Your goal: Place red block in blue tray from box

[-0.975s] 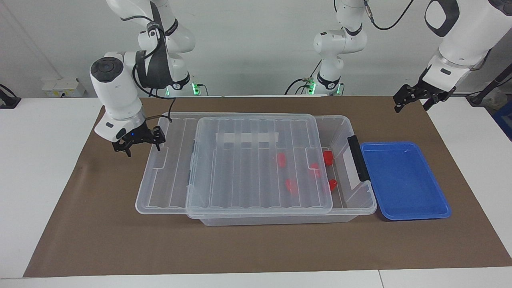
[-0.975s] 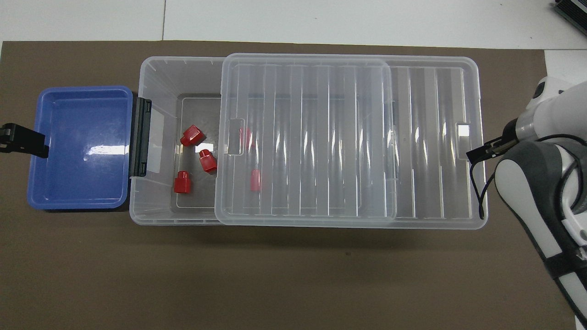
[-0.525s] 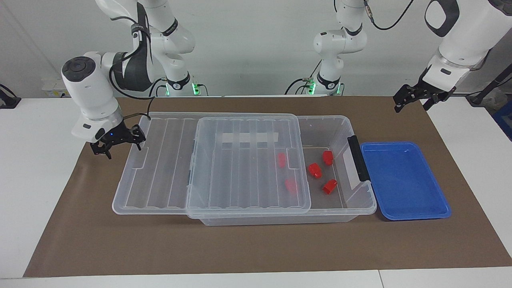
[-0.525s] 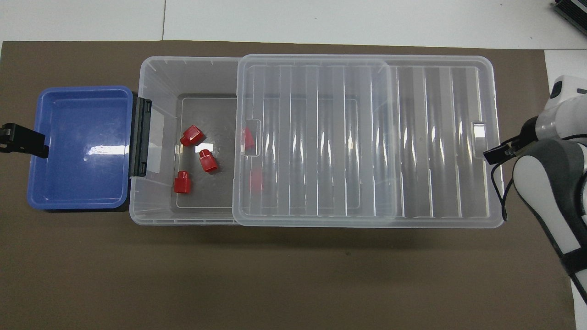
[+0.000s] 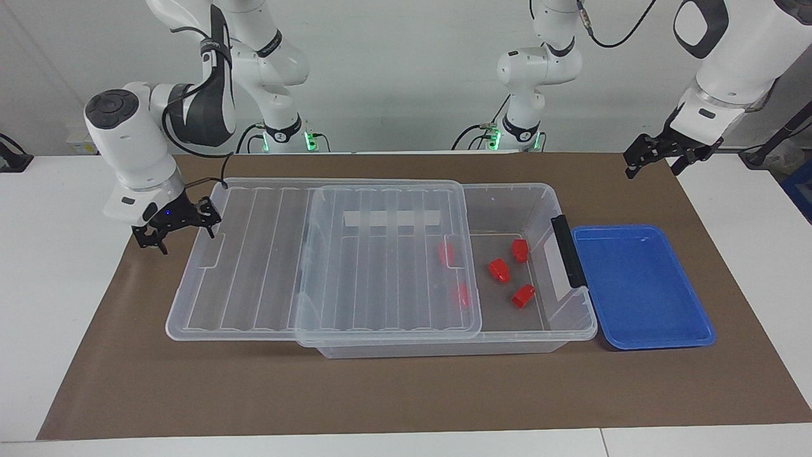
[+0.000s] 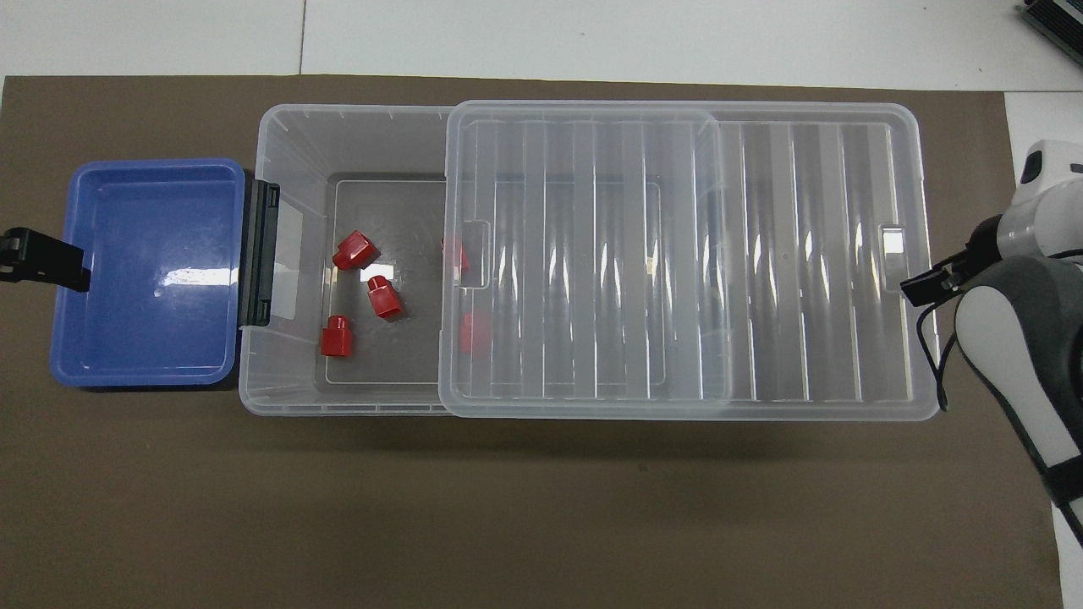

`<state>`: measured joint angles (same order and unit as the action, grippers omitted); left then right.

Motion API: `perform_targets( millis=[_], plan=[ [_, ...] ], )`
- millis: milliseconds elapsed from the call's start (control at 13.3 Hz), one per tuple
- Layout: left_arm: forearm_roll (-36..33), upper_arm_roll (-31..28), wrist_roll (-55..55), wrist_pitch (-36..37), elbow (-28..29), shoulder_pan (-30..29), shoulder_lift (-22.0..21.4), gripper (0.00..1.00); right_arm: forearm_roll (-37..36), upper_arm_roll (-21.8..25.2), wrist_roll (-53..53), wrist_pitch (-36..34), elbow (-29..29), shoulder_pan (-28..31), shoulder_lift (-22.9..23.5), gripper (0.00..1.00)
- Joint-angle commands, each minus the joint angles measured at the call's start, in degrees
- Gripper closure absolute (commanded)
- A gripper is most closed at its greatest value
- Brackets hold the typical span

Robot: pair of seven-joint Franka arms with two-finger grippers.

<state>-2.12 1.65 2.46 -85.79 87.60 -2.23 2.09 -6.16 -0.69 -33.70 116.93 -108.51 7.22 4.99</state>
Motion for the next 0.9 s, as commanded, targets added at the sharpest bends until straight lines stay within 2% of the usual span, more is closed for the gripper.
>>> perform_targets(
  millis=[0, 300, 525, 825],
  plan=[
    [-1.1, 0.3, 0.6, -1.1, 2.2, 1.0, -1.8, 0.0, -0.2, -0.5, -2.4, 1.5, -1.4, 1.3, -0.7, 0.0],
    [-1.1, 0.3, 0.4, 1.0, 2.8, 1.0, -3.0, 0.0, -0.1, -0.5, -2.3, 1.4, -0.9, 1.5, -0.6, 0.0],
    [-0.9, 0.3, -1.6, 0.0, 3.5, 1.0, -3.4, 0.0, 0.0, -0.5, 2.1, 0.4, 0.0, 0.8, -1.6, 0.0],
    [2.7, 0.8, -25.4, -8.6, 4.6, 7.8, -3.2, 0.0, 0.0, -0.9, 14.3, -0.1, 0.1, -0.6, -4.2, 0.0]
  ],
)
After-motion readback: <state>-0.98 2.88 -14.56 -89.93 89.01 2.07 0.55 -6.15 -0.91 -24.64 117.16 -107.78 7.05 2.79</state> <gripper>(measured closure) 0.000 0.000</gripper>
